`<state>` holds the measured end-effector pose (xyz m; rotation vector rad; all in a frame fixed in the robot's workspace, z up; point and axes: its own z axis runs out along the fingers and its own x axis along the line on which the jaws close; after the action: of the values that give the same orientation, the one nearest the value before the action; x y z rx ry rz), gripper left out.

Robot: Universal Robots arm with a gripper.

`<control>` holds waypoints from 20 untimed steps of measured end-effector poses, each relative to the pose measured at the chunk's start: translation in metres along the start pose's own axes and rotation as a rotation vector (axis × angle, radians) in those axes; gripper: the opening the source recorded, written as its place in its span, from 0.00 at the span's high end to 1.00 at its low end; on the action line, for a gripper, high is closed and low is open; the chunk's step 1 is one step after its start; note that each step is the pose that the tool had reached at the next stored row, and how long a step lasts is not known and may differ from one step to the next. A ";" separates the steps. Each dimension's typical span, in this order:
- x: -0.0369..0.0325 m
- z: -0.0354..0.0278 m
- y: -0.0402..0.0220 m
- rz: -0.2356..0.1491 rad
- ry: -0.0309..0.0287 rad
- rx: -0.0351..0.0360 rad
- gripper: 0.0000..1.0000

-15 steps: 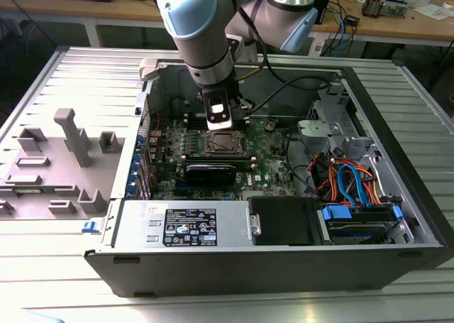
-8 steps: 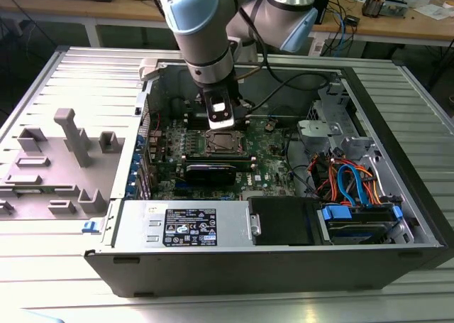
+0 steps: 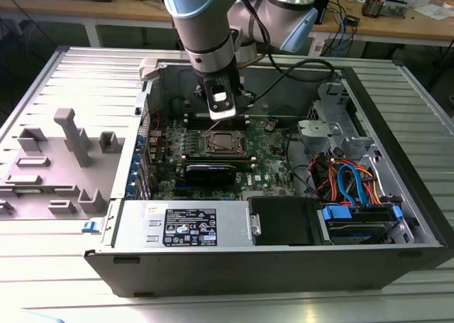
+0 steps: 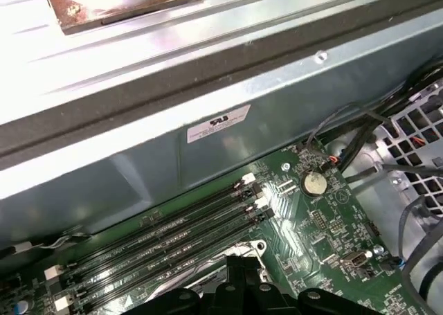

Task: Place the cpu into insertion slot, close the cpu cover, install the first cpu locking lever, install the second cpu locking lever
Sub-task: 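Install the first cpu locking lever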

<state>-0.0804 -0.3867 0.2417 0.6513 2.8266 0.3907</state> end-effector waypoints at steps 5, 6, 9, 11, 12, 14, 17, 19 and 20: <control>-0.0008 -0.0054 0.0017 -0.027 0.0064 0.0046 0.89; -0.0009 -0.0052 0.0017 -0.041 0.0096 0.0080 0.89; -0.0007 -0.0047 0.0015 -0.103 0.0288 0.0159 0.89; -0.0006 -0.0044 0.0014 -0.138 0.0425 0.0285 0.89; -0.0006 -0.0044 0.0014 -0.145 0.0465 0.0404 0.89; -0.0007 -0.0043 0.0014 -0.157 0.0563 0.0681 0.89; -0.0006 -0.0038 0.0012 -0.187 0.0752 0.0962 0.89; -0.0006 -0.0033 0.0012 -0.209 0.0802 0.0950 0.89; -0.0009 -0.0030 0.0013 -0.221 0.0827 0.0944 0.89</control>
<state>-0.0800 -0.3866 0.2451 0.3409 2.9696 0.2519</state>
